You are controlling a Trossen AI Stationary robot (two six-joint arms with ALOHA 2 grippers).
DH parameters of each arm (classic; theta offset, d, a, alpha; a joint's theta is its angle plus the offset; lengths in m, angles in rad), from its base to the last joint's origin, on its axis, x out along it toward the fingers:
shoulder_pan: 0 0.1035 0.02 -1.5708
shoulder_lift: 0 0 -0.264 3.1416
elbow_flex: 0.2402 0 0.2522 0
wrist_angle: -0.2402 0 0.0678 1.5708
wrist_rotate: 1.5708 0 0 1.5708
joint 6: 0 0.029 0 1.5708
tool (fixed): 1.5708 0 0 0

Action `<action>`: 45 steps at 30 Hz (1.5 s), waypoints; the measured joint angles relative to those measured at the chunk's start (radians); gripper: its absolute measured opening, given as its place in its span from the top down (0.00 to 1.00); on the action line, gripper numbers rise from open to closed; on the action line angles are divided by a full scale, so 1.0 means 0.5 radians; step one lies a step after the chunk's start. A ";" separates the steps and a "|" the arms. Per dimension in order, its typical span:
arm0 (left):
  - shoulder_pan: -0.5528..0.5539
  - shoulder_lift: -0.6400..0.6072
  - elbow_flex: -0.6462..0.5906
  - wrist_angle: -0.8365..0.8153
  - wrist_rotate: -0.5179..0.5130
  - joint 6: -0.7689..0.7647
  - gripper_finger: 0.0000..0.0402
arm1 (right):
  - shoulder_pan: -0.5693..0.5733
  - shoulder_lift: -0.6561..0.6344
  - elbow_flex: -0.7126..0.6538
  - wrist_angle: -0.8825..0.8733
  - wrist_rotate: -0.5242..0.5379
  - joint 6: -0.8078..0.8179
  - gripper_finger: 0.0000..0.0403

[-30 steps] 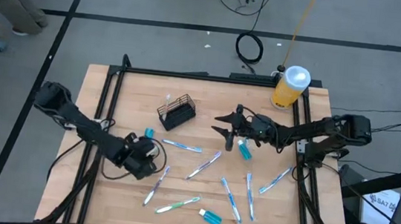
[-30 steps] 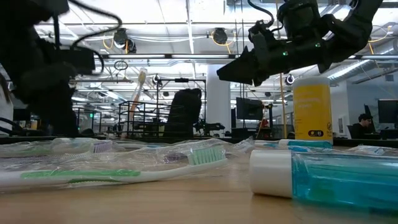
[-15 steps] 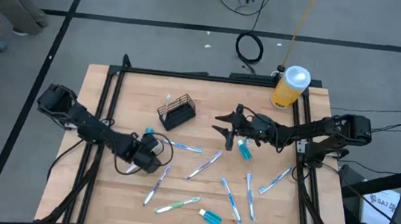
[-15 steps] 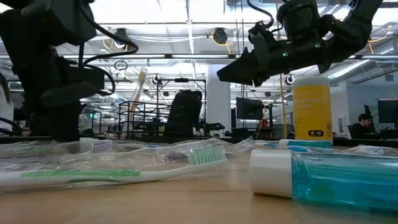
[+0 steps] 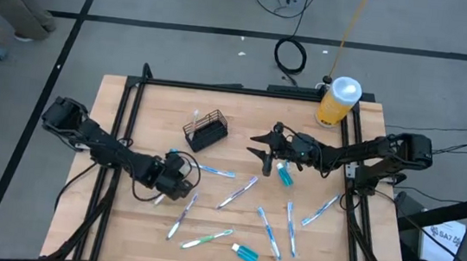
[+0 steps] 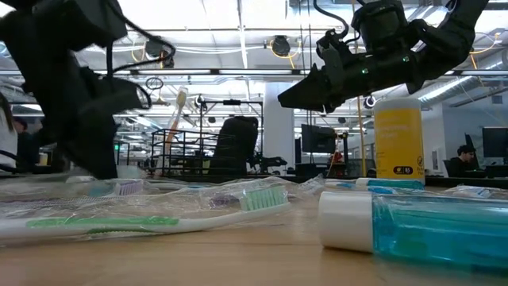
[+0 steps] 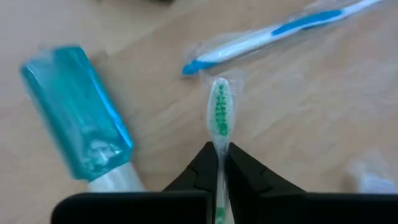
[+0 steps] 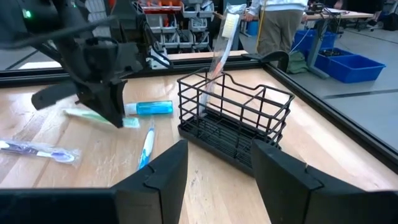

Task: Pick & Place toothbrushing station
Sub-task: Put the green toothbrush into the black wire organizer

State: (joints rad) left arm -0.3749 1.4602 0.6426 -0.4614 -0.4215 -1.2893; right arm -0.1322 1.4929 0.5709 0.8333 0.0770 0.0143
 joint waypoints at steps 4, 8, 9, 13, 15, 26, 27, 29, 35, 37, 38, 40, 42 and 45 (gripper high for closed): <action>-0.026 -0.178 0.000 0.018 -0.111 0.080 0.98 | 0.000 0.000 0.000 0.000 0.000 0.000 0.57; -0.047 -0.415 0.001 0.127 -0.381 0.256 0.97 | 0.000 0.000 0.000 0.008 0.000 0.000 0.57; -0.055 -0.479 0.001 0.165 -0.467 0.339 0.97 | 0.000 0.000 0.000 0.014 0.000 0.000 0.57; -0.047 -0.667 0.001 0.429 -0.846 0.865 0.99 | 0.000 0.000 0.000 0.015 0.000 0.000 0.57; -0.025 -0.732 0.002 0.657 -0.953 1.204 0.97 | 0.000 0.000 0.000 0.015 0.000 0.001 0.57; 0.285 -0.689 0.006 1.826 -1.049 2.434 0.98 | 0.000 -0.001 0.000 0.032 0.001 0.000 0.57; 0.324 -0.651 0.005 1.899 -1.052 2.491 0.98 | 0.000 -0.001 0.000 0.032 0.001 0.000 0.57; 0.382 -0.569 0.005 2.074 -1.048 2.610 0.98 | 0.000 -0.001 0.000 0.031 0.001 0.000 0.57; 0.509 -0.327 0.005 2.488 -1.047 2.756 0.98 | 0.000 -0.001 0.000 0.031 0.001 0.000 0.57; 0.543 -0.255 0.005 2.548 -1.068 2.760 0.99 | 0.001 -0.001 0.000 0.025 0.001 0.001 0.57; 0.558 -0.216 0.005 2.572 -1.100 2.765 0.99 | 0.000 -0.001 0.000 0.020 0.001 0.001 0.57; 0.587 -0.138 0.005 2.616 -1.178 2.766 0.98 | 0.001 -0.001 0.000 0.014 0.001 0.001 0.57; 0.608 -0.087 0.005 2.652 -1.253 2.768 0.98 | 0.001 -0.001 0.000 0.015 0.001 0.001 0.57; 0.622 -0.032 0.005 2.717 -1.256 2.767 0.99 | 0.002 -0.001 0.000 0.015 0.001 0.001 0.57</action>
State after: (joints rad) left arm -0.0639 1.4442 0.6449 0.8970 -1.0496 0.0941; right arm -0.1310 1.4925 0.5709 0.8410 0.0776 0.0147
